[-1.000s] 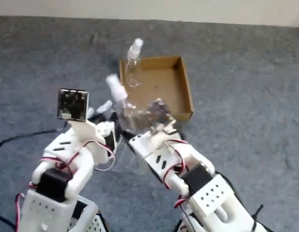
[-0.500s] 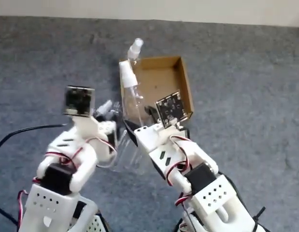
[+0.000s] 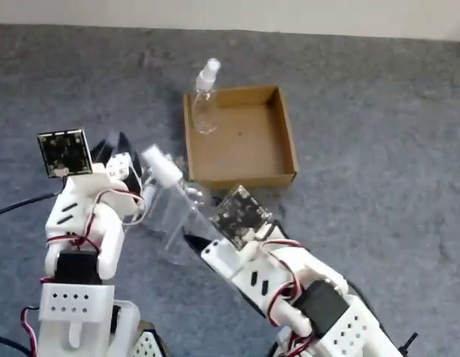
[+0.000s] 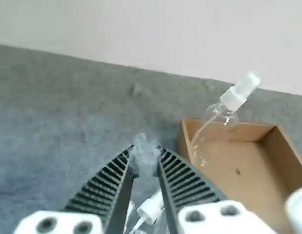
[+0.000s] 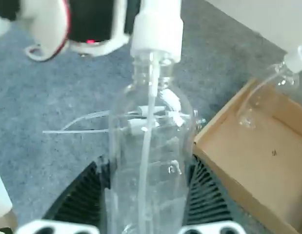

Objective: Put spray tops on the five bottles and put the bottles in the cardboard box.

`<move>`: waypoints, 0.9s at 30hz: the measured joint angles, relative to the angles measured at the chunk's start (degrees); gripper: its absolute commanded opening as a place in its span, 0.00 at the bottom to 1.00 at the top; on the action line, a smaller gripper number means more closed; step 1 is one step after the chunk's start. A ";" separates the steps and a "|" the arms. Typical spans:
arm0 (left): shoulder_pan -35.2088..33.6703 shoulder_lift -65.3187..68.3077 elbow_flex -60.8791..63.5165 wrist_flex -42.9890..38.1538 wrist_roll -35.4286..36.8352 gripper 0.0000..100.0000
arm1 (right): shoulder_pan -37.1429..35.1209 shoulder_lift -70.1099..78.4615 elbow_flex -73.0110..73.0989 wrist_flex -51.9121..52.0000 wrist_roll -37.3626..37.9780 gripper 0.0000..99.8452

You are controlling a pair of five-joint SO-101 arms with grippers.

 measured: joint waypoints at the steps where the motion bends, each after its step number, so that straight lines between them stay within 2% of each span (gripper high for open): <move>1: 0.09 0.00 0.00 -0.18 0.00 0.00 | 0.00 -0.09 0.44 0.00 0.09 0.00; 4: 0.44 0.00 -0.44 0.09 -0.09 0.00 | 0.00 0.00 2.55 0.00 0.09 0.00; 11: 7.74 0.00 -5.36 7.82 -0.09 0.00 | 0.00 -0.09 4.13 -1.76 0.18 0.00; 19: 8.09 -5.10 -6.15 12.84 -0.09 0.01 | 0.44 -0.09 4.22 -1.93 0.18 0.00; 24: 7.30 -15.82 -11.69 20.13 -6.95 0.11 | 1.32 -0.09 4.22 -1.93 0.18 0.00; 27: 5.98 -16.26 -16.26 22.24 -7.38 0.14 | 1.76 -0.09 4.22 -1.93 0.18 0.00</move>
